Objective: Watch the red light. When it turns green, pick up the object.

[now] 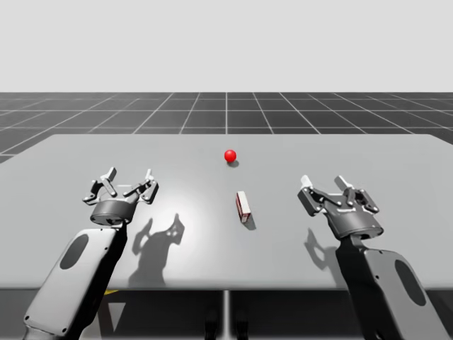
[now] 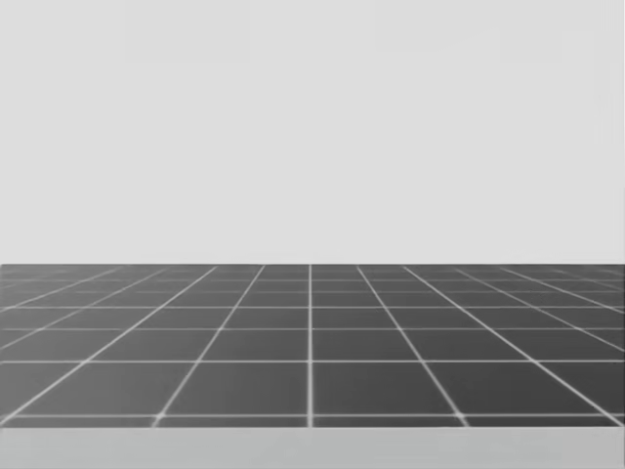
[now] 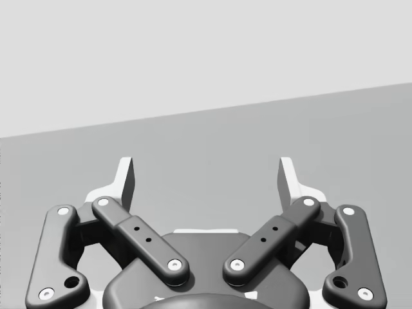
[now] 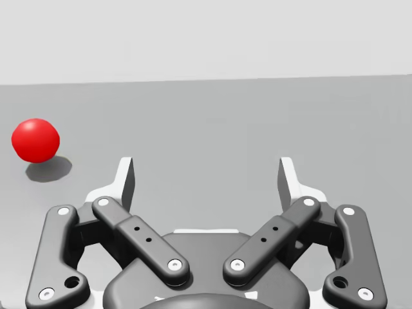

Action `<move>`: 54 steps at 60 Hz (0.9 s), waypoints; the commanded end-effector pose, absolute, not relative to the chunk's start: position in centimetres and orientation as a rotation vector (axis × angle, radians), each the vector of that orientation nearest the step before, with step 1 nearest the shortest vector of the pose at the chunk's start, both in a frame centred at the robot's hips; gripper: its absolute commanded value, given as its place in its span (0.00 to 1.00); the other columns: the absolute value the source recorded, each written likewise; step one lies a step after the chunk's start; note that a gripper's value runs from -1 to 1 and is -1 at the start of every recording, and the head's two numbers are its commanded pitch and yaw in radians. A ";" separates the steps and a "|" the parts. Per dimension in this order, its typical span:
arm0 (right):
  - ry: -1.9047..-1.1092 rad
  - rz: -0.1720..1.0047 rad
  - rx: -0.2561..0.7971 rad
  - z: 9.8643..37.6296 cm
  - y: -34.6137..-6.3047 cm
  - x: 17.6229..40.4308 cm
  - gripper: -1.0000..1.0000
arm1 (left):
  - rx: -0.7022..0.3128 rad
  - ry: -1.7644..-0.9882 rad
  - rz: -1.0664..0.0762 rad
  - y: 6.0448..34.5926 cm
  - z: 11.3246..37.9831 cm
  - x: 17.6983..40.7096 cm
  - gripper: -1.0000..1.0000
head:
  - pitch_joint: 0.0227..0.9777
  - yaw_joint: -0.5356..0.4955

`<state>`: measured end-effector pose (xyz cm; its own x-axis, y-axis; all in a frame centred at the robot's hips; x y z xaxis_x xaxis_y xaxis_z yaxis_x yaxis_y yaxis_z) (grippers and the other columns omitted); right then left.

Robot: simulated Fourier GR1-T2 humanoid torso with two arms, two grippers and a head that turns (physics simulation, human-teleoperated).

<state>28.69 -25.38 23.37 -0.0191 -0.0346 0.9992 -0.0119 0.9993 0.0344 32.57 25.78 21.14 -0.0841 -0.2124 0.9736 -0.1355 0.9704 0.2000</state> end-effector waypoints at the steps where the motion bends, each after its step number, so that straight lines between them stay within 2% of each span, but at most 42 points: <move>1: -1.562 -0.052 0.016 22.8 -25.3 28.6 0.00 | 0.279 -1.661 -0.069 26.0 20.7 32.9 0.00 | 0.06 0.51; 5: -1.556 -0.043 0.071 22.8 -25.3 28.8 0.00 | 0.278 -1.665 -0.066 26.0 20.7 32.9 0.00 | 0.07 0.52; 10: -1.560 -0.031 0.059 22.9 -25.4 28.8 0.00 | 0.275 -1.666 -0.065 26.0 20.7 32.9 0.00 | 0.10 0.52; 26: -1.548 -0.023 0.018 22.7 -25.3 28.9 0.00 | 0.281 -1.668 -0.072 26.0 20.7 32.9 0.00 | 0.27 0.53; 46: -1.543 -0.017 0.023 22.7 -25.3 29.0 0.00 | 0.284 -1.668 -0.084 26.0 20.6 33.0 0.00 | 0.48 0.51; 54: -1.546 -0.015 0.014 22.7 -25.2 29.0 0.00 | 0.281 -1.672 -0.086 26.0 20.6 33.0 0.00 | 0.52 0.49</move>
<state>28.99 -25.28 22.73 0.0261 -0.0237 0.9994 -0.0009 0.9997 0.0238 32.96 26.00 20.62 -0.0927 -0.2332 0.9680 -0.1357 0.9661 0.2197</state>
